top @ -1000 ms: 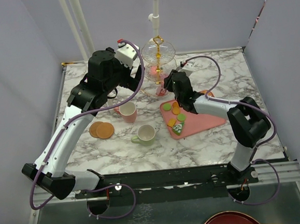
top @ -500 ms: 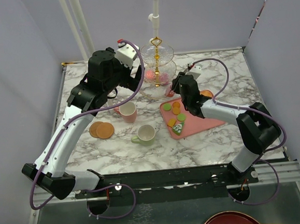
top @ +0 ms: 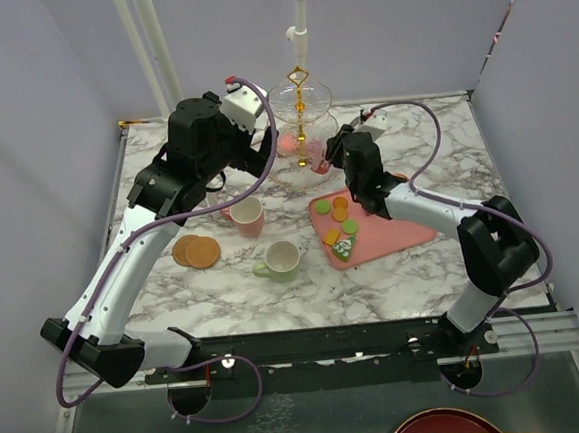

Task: Serve the afternoon tea
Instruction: Place the desert on the desert table.

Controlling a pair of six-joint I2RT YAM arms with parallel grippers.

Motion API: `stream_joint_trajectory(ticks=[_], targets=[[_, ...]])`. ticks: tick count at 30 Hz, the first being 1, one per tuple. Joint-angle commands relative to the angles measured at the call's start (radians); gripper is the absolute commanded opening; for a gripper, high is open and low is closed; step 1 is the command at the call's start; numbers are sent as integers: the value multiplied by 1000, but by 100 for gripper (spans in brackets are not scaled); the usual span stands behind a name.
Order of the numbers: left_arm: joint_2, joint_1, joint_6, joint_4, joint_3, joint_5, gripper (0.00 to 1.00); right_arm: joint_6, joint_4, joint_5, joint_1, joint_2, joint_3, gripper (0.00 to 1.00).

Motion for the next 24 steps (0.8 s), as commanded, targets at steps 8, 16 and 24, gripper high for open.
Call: stream_joint_trajectory(ticks=[8, 16, 24], targets=[[-42, 5, 6, 3, -27, -8, 99, 65, -23, 11, -5, 139, 62, 29], [-46, 5, 10, 2, -36, -7, 99, 74, -49, 45, -7, 170, 81, 37], [-36, 5, 6, 3, -24, -2, 99, 68, -49, 59, -13, 166, 78, 54]])
